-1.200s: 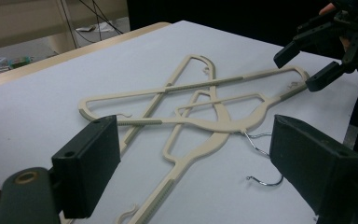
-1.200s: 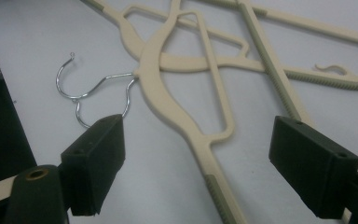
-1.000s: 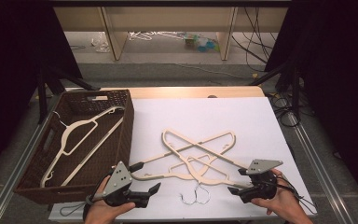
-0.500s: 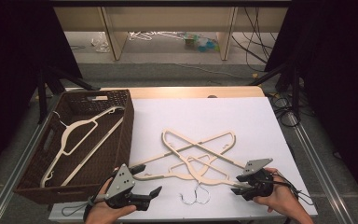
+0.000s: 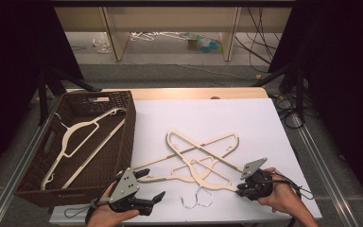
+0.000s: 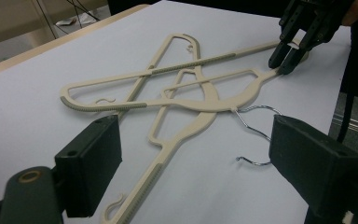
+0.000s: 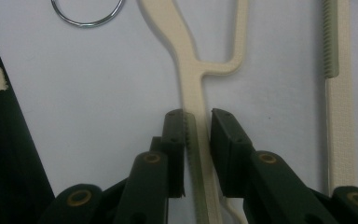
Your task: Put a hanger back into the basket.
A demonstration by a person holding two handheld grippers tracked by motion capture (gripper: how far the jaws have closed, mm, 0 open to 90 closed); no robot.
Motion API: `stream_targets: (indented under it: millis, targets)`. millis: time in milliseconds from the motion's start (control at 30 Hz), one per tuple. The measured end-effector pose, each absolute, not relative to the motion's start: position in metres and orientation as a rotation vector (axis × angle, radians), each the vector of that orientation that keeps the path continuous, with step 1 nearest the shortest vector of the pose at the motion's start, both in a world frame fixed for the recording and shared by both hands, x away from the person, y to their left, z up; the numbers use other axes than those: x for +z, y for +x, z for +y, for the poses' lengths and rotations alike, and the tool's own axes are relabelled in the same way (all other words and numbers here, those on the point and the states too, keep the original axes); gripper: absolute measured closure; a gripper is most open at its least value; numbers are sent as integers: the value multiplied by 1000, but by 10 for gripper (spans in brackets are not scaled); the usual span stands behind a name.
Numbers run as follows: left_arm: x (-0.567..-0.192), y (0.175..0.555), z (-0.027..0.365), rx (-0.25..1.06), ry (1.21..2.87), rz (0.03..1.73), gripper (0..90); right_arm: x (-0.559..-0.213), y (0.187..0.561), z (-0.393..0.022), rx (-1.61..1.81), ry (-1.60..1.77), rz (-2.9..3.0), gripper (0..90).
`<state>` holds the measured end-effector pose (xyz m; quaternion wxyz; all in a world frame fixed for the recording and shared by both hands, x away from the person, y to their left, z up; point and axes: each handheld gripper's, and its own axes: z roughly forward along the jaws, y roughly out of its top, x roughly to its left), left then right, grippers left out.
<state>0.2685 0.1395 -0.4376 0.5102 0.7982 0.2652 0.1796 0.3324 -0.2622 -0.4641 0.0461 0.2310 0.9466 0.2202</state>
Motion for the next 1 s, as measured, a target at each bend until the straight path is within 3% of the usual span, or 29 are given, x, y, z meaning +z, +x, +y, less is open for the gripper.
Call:
stream_targets:
  millis: [367,700,1000]
  targets:
    - [-440,272,134,429,1948,614,172,-464,336,-258,626,685,2940,732]
    - [-445,286,113,426,1985,595,187,-462,339,-255,583,620,2967,786]
    - [-456,308,83,486,2133,463,236,-452,336,-254,612,618,2975,793]
